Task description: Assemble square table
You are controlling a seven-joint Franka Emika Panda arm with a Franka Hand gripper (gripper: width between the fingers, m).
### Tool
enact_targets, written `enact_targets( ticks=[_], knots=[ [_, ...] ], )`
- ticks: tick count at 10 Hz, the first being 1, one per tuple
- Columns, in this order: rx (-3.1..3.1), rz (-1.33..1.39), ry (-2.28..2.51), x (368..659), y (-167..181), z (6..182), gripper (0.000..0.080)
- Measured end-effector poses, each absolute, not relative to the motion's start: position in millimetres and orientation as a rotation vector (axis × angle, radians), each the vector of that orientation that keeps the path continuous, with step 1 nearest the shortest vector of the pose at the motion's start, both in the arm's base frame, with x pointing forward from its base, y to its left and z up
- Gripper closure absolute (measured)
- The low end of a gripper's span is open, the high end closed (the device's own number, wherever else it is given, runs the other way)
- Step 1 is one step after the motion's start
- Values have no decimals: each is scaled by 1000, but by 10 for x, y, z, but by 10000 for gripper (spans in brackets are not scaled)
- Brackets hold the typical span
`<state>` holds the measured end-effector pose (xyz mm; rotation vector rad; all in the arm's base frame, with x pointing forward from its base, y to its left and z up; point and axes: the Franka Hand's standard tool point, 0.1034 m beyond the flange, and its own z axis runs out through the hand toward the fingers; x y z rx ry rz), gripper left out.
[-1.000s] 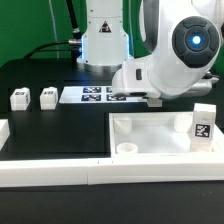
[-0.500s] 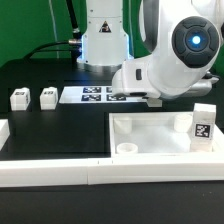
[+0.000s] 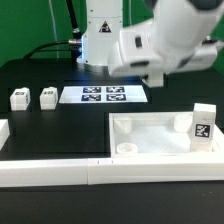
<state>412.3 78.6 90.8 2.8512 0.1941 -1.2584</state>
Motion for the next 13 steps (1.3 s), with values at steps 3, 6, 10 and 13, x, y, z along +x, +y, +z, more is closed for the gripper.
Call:
enact_targets(
  ticks=[3,6,10,13],
  knots=[
    [2965,-997,193,4218,783,873,509],
    [3120,-644,228,4711,516,1097,509],
    [3184,-33,183,5297,298,1687,509],
    [3153,287,171,5362,243,1662,509]
  ],
)
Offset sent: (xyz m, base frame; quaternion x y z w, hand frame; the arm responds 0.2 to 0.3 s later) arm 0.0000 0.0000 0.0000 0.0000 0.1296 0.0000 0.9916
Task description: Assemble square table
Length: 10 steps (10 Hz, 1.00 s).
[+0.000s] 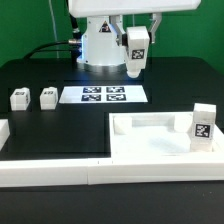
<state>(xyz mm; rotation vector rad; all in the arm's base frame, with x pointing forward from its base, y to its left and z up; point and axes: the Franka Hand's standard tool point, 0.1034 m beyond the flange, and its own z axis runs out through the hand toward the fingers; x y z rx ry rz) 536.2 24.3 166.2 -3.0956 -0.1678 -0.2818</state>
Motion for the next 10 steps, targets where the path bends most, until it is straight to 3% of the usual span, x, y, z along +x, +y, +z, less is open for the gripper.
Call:
enact_targets(
  ticks=[1,3,6,10],
  knots=[
    [-3091,-394,-167,5375,213,1643,509],
    [-3079,-651,-167,5769,-11,1582,509],
    [-3064,-683,-93,6236,90,1423,509],
    [-3068,-674,-96,6219,81,1391,509]
  ],
)
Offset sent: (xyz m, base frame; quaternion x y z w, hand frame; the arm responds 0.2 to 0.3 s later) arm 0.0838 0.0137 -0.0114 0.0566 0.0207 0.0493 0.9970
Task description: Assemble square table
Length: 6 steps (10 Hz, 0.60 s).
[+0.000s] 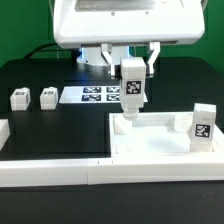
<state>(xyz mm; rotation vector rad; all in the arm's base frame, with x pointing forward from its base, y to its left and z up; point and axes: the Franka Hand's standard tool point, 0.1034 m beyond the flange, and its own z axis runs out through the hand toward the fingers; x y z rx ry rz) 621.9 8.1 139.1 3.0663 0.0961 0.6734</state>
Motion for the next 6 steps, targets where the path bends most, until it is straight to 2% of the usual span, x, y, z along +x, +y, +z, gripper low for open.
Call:
enact_targets(
  ticks=[1,3,6],
  knots=[
    [3063,676,98,6209,74,1374,509],
    [3021,722,107,6160,9,1181,509],
    [3012,738,86,6302,-73,1142,509]
  ],
)
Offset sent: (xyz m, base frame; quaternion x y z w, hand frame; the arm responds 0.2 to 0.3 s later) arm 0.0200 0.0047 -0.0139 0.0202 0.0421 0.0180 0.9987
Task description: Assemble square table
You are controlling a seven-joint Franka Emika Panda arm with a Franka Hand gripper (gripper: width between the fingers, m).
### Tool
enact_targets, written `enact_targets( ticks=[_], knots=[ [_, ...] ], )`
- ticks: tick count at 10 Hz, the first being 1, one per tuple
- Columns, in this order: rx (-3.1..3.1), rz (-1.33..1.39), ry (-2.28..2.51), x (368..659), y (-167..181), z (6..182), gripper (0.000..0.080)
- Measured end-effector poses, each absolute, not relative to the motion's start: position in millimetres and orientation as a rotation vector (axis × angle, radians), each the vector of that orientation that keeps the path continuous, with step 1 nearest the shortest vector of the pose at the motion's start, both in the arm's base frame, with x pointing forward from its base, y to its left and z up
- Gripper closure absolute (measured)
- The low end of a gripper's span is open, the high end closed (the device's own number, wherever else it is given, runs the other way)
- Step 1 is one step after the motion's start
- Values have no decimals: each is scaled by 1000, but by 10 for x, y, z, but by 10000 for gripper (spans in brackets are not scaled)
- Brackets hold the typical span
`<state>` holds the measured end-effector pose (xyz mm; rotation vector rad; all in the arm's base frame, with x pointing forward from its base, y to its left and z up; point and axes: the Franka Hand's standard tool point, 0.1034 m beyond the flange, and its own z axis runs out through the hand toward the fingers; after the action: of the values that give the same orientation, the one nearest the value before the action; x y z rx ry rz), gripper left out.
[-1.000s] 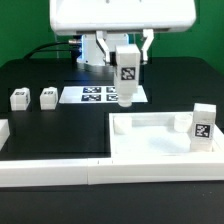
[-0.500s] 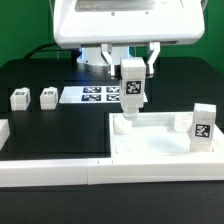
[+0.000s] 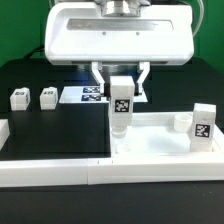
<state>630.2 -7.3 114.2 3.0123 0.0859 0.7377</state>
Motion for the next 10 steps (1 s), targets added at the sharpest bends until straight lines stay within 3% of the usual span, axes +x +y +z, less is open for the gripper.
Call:
enact_targets(
  ticks=[10],
  knots=[
    [3013,700,112,6218,51,783,509]
  ],
)
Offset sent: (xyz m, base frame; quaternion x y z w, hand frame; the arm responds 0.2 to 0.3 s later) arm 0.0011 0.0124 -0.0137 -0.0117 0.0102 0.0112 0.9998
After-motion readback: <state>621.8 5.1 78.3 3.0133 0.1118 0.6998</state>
